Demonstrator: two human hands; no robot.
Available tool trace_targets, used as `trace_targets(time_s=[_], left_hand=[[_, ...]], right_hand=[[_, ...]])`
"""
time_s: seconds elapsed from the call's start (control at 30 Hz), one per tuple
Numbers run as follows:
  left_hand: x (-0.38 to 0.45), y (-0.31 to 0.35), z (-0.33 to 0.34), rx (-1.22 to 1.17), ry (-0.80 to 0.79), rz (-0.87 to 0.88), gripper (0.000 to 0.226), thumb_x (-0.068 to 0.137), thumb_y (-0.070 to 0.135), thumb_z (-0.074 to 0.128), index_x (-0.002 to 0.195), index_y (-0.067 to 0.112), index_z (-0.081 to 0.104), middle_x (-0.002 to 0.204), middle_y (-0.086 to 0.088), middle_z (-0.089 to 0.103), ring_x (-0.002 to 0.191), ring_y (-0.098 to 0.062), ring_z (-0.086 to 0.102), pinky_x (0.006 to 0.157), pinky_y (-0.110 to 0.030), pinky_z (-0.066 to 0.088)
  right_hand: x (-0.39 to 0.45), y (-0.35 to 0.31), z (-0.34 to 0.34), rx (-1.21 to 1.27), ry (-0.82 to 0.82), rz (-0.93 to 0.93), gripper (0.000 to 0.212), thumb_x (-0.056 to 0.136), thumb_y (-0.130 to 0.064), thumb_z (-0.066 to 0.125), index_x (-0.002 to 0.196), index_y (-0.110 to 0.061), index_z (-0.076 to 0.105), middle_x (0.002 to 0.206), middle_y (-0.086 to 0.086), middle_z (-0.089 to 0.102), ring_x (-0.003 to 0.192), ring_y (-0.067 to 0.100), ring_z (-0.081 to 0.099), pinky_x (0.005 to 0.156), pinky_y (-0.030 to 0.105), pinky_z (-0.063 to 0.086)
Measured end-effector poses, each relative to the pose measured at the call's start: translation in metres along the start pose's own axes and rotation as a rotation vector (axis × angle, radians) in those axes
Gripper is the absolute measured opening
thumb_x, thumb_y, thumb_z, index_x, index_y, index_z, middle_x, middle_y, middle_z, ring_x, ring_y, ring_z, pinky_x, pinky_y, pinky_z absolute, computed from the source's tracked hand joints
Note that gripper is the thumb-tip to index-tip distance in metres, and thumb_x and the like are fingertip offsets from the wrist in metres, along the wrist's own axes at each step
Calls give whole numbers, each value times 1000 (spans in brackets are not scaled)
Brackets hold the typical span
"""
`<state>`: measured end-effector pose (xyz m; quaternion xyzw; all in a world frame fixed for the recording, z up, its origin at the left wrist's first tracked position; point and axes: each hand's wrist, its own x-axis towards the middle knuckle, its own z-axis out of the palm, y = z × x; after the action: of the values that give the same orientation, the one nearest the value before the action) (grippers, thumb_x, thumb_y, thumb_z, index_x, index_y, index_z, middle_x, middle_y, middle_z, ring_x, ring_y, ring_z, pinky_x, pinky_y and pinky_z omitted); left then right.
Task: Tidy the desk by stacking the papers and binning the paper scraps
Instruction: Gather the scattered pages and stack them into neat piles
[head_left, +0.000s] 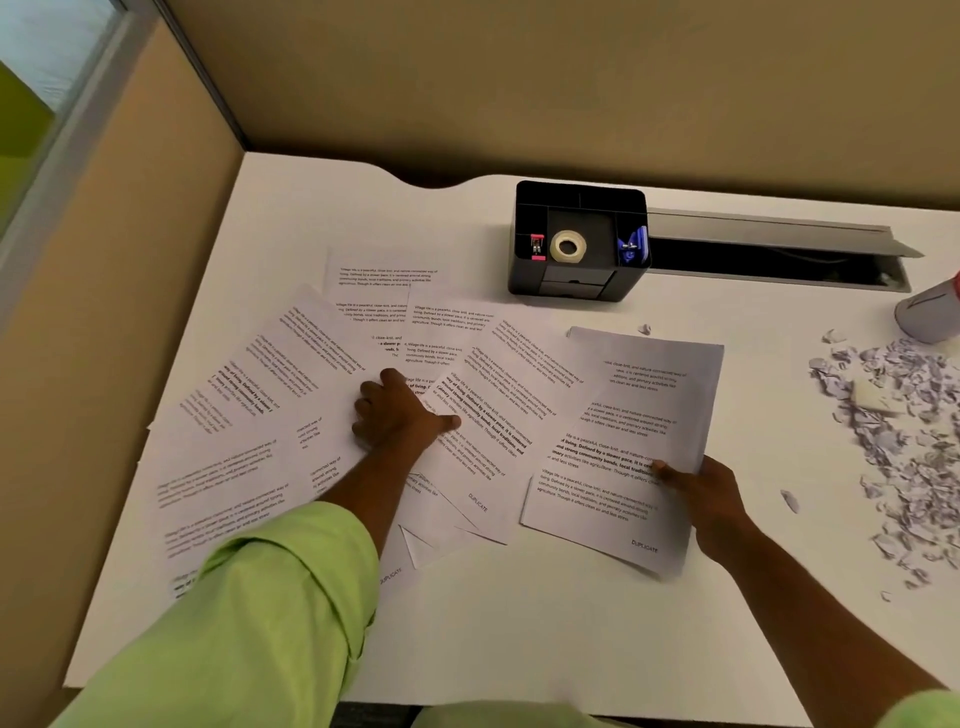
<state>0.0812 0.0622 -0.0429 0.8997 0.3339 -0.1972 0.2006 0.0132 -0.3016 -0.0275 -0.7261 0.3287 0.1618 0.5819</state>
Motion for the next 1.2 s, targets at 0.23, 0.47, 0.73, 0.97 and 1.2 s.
trace_targets(time_s=[0.23,0.47,0.73,0.97,1.2], left_hand=[[-4,9,1,101,68,-4,103,48,60,89,125,13,40,135,-14,34,118,-28,37,86,-40,49],[-3,13,1,-69,33,-23,106,52,42,94,131,6,32,133,-21,36,117,-31,47,97,-43,51],[-8,5,-10,-327,-159,131,56,73,28,85,118,13,54,116,-7,68,102,-28,67,78,-37,57],[-13,-9,-34,-509,-201,291,33,93,20,65,125,13,58,120,-4,65,107,-23,61,86,-31,50],[-29,-19,-57,-859,-259,302,33,93,21,66,125,20,60,117,4,69,105,-17,66,94,-45,54]], right_hand=[[2,0,2,10,4,6,27,92,-9,73,118,-11,68,111,10,75,94,39,71,86,60,58],[2,1,0,35,-2,17,30,89,-8,76,117,-8,68,109,11,76,94,38,72,82,54,60],[4,-1,-4,46,-23,-2,31,88,-9,76,118,-8,69,110,11,76,96,39,73,85,57,60],[-5,-1,-18,84,-50,-45,25,90,-11,75,114,-11,69,104,7,78,91,36,76,73,48,63],[-22,-2,-45,125,-86,-62,42,84,-25,81,121,-10,66,116,15,75,96,37,74,86,57,60]])
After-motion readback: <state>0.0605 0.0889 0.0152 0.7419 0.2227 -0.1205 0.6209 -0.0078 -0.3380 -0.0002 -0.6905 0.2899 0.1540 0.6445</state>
